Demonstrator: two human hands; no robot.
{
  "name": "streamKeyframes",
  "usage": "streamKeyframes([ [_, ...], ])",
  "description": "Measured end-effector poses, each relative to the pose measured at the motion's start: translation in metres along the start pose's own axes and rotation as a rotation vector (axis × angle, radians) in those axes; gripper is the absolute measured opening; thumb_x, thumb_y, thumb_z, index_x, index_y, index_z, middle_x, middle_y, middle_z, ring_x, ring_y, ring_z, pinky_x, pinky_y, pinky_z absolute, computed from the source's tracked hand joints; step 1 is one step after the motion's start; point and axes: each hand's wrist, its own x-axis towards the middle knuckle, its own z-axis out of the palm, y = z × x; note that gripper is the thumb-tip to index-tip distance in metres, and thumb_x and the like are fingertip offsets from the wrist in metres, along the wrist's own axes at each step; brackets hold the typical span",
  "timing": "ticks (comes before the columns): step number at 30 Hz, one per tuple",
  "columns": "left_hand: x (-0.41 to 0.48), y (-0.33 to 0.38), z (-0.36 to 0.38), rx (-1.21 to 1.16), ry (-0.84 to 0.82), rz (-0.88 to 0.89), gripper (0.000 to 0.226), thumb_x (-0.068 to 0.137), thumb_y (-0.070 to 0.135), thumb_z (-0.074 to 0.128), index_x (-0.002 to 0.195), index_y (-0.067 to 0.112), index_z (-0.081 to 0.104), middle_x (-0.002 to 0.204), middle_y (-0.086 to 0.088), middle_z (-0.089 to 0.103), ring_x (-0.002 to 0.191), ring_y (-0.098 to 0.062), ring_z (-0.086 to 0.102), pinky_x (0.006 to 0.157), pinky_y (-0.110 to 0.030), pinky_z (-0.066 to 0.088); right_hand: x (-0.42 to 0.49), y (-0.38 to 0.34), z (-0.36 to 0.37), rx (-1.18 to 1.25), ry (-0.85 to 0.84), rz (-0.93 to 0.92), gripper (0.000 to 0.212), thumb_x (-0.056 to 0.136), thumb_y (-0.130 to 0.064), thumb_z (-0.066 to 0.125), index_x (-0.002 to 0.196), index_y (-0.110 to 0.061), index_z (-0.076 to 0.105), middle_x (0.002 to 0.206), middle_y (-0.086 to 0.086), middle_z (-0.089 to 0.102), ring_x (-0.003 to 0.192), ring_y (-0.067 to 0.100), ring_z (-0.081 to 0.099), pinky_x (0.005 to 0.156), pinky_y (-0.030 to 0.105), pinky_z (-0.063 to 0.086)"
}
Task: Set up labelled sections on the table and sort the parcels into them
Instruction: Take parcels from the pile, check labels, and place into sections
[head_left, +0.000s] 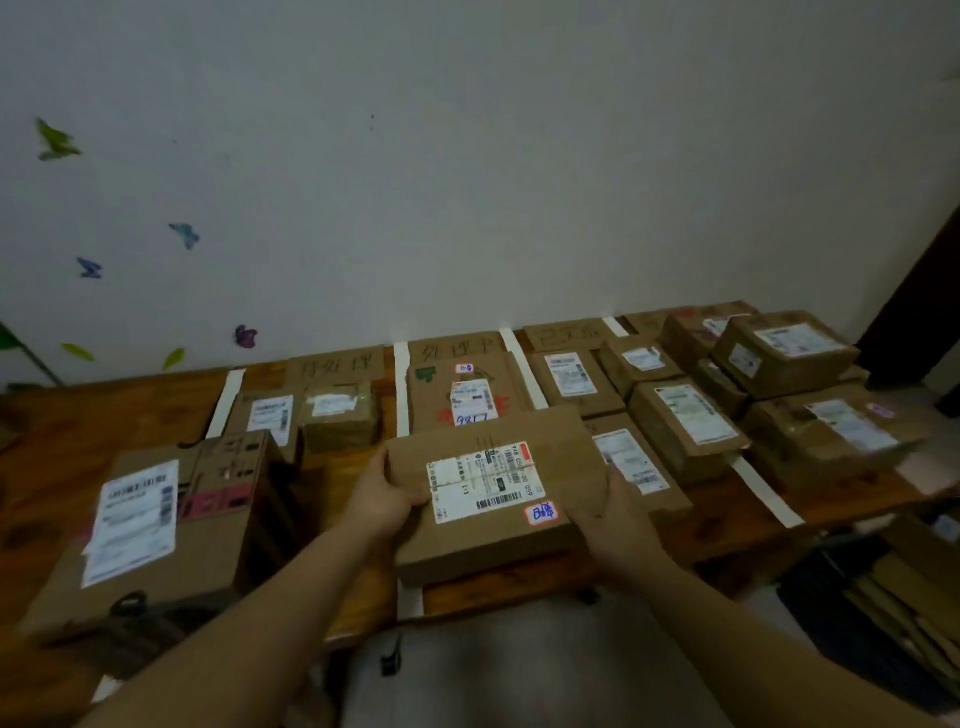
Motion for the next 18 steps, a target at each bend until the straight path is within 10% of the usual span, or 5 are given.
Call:
streamKeyframes([
  [9,-0.015,-0.062,0.034,0.315,0.003,-0.005,0.077,0.077,0.011,0.074,0.143,0.021,0.034,0.147,-0.007,0.031,0.130,-0.025,0.037,0.102,-0.038,0.041,-0.005,0.058,0.013,-0.083,-0.223,-0.016,0.075,0.095,-0.035,0.055,0.152,-0.023,0.008,0.153,0.010,0.015,0.131,0.026,0.038,0.089,0.026,0.039],
  [18,-0.002,-0.062,0.035,0.732,-0.153,0.051,0.107,0.077,0.035,0.075,0.152,0.029,-0.001,0.157,0.003,-0.019,0.146,-0.026,0.004,0.118,-0.037,0.018,0.023,0.053,0.025,-0.169,-0.189,-0.031,0.074,0.093,-0.042,0.054,0.151,-0.025,0.011,0.153,0.011,0.016,0.135,0.029,0.034,0.107,0.042,0.039],
])
